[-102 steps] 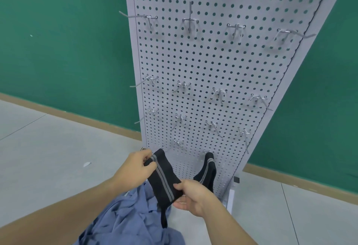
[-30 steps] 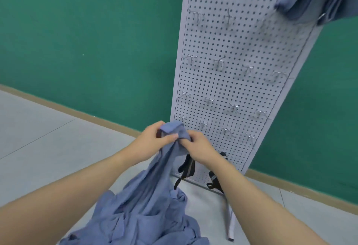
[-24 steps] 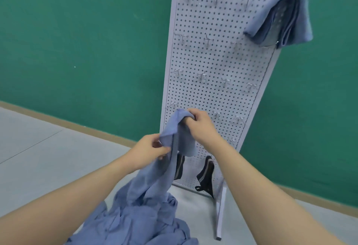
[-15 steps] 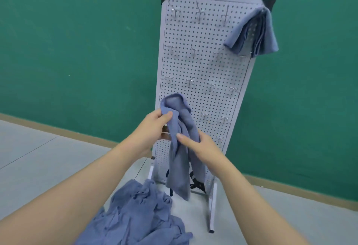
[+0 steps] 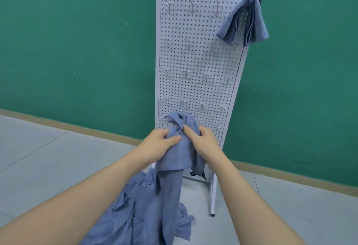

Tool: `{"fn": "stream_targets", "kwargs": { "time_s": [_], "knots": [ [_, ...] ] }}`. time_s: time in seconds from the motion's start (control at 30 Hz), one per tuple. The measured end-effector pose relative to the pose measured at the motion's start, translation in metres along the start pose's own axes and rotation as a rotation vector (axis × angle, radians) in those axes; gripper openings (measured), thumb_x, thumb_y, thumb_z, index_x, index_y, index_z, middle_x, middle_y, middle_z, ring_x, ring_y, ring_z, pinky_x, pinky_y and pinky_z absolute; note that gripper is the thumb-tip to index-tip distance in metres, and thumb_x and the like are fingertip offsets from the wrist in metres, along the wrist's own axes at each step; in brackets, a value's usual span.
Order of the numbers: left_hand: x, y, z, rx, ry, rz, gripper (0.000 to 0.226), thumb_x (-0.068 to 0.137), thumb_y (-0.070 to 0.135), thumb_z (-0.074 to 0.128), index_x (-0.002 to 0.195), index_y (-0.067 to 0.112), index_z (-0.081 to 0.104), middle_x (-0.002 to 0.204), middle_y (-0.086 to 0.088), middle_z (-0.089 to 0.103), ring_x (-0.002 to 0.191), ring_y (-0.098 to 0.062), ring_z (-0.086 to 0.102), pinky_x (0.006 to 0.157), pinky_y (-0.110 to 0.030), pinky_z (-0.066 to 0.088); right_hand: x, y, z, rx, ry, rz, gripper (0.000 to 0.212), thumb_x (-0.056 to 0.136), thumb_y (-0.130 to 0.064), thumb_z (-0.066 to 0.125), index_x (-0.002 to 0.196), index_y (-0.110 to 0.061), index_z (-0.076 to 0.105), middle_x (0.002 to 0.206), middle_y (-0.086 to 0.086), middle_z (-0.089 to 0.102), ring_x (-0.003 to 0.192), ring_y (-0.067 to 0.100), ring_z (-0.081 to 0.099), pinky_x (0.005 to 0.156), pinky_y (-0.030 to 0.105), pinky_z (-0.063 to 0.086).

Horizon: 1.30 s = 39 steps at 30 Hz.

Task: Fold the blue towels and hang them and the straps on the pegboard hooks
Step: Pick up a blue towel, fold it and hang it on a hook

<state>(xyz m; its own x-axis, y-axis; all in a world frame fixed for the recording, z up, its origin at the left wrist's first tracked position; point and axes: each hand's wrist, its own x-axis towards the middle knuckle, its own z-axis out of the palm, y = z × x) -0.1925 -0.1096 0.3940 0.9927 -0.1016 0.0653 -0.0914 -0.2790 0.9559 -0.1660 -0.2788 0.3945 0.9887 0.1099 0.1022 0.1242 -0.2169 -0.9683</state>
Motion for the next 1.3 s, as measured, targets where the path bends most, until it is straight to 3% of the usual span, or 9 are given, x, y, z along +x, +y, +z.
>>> {"fn": "stream_targets", "kwargs": {
  "time_s": [0.2, 0.4, 0.53, 0.67, 0.77, 0.9, 1.03, 1.17, 1.3],
  "knots": [
    [0.016, 0.02, -0.004, -0.106, 0.232, 0.039, 0.022, 0.102, 0.026, 0.063, 0.106, 0.006, 0.072, 0.103, -0.008, 0.078, 0.095, -0.017, 0.073, 0.091, -0.042, 0.06, 0.004, 0.012, -0.006, -0.191, -0.418, 0.262, 0.095, 0.055, -0.09, 0.069, 0.124, -0.024, 0.069, 0.113, -0.003, 0.078, 0.105, 0.017, 0.073, 0.099, 0.036, 0.052],
    [0.026, 0.0, -0.001, -0.251, 0.144, 0.051, 0.031, 0.101, 0.003, 0.06, 0.119, 0.027, 0.067, 0.121, 0.005, 0.075, 0.115, -0.015, 0.07, 0.104, -0.041, 0.054, 0.011, 0.026, -0.002, 0.048, -0.445, 0.264, 0.062, 0.081, -0.062, 0.079, 0.128, -0.024, 0.068, 0.121, -0.005, 0.076, 0.12, 0.017, 0.067, 0.109, 0.038, 0.049],
    [0.03, -0.009, 0.003, -0.181, 0.032, 0.082, 0.044, 0.1, 0.0, 0.059, 0.118, 0.039, 0.063, 0.12, 0.011, 0.075, 0.114, -0.009, 0.07, 0.1, -0.032, 0.054, 0.024, 0.034, 0.002, 0.152, -0.282, 0.169, 0.068, 0.079, -0.058, 0.082, 0.133, -0.021, 0.065, 0.123, -0.006, 0.075, 0.12, 0.016, 0.068, 0.11, 0.04, 0.049],
    [0.034, -0.015, 0.002, -0.195, 0.031, 0.04, 0.033, 0.101, 0.004, 0.06, 0.122, 0.03, 0.065, 0.116, 0.003, 0.077, 0.109, -0.016, 0.073, 0.093, -0.035, 0.058, 0.036, 0.035, 0.001, 0.267, -0.074, 0.121, 0.036, 0.097, -0.041, 0.069, 0.127, -0.021, 0.066, 0.12, -0.001, 0.076, 0.116, 0.018, 0.07, 0.109, 0.043, 0.051],
    [0.038, -0.021, 0.0, -0.211, 0.141, 0.018, 0.016, 0.103, 0.011, 0.06, 0.113, 0.013, 0.071, 0.109, -0.008, 0.078, 0.107, -0.028, 0.073, 0.1, -0.051, 0.056, 0.043, 0.031, -0.002, 0.282, 0.007, 0.088, 0.048, 0.093, -0.052, 0.066, 0.131, -0.022, 0.066, 0.122, -0.002, 0.075, 0.118, 0.018, 0.068, 0.111, 0.045, 0.049],
    [0.039, -0.026, -0.003, -0.264, 0.207, 0.011, 0.02, 0.107, 0.025, 0.055, 0.108, 0.015, 0.072, 0.107, -0.005, 0.078, 0.108, -0.025, 0.073, 0.101, -0.048, 0.055, 0.041, 0.028, -0.004, 0.274, -0.125, 0.18, 0.063, 0.092, -0.065, 0.062, 0.138, -0.021, 0.062, 0.129, -0.003, 0.072, 0.122, 0.015, 0.067, 0.112, 0.039, 0.047],
    [0.038, -0.032, -0.003, -0.275, 0.173, 0.011, 0.013, 0.106, 0.018, 0.057, 0.111, 0.014, 0.069, 0.109, -0.009, 0.077, 0.11, -0.03, 0.072, 0.102, -0.051, 0.055, 0.023, 0.034, -0.003, -0.091, -0.477, 0.275, 0.044, 0.097, -0.046, 0.067, 0.131, -0.019, 0.064, 0.121, -0.002, 0.076, 0.115, 0.015, 0.071, 0.107, 0.041, 0.053],
    [0.031, -0.033, -0.005, -0.265, -0.001, 0.041, 0.048, 0.097, -0.006, 0.06, 0.135, 0.023, 0.061, 0.119, -0.001, 0.076, 0.111, -0.02, 0.073, 0.097, -0.039, 0.058, 0.021, 0.035, -0.003, -0.094, -0.438, 0.259, 0.033, 0.097, -0.035, 0.071, 0.125, -0.019, 0.067, 0.117, -0.001, 0.078, 0.108, 0.016, 0.073, 0.099, 0.036, 0.058],
    [0.03, -0.038, -0.008, -0.249, -0.118, 0.054, 0.058, 0.097, -0.01, 0.059, 0.144, 0.023, 0.054, 0.126, -0.001, 0.074, 0.115, -0.02, 0.071, 0.099, -0.038, 0.057, 0.022, 0.028, -0.005, -0.114, -0.358, 0.188, 0.047, 0.086, -0.04, 0.082, 0.126, -0.022, 0.066, 0.115, -0.006, 0.078, 0.109, 0.013, 0.073, 0.103, 0.039, 0.056]
  ]
}}
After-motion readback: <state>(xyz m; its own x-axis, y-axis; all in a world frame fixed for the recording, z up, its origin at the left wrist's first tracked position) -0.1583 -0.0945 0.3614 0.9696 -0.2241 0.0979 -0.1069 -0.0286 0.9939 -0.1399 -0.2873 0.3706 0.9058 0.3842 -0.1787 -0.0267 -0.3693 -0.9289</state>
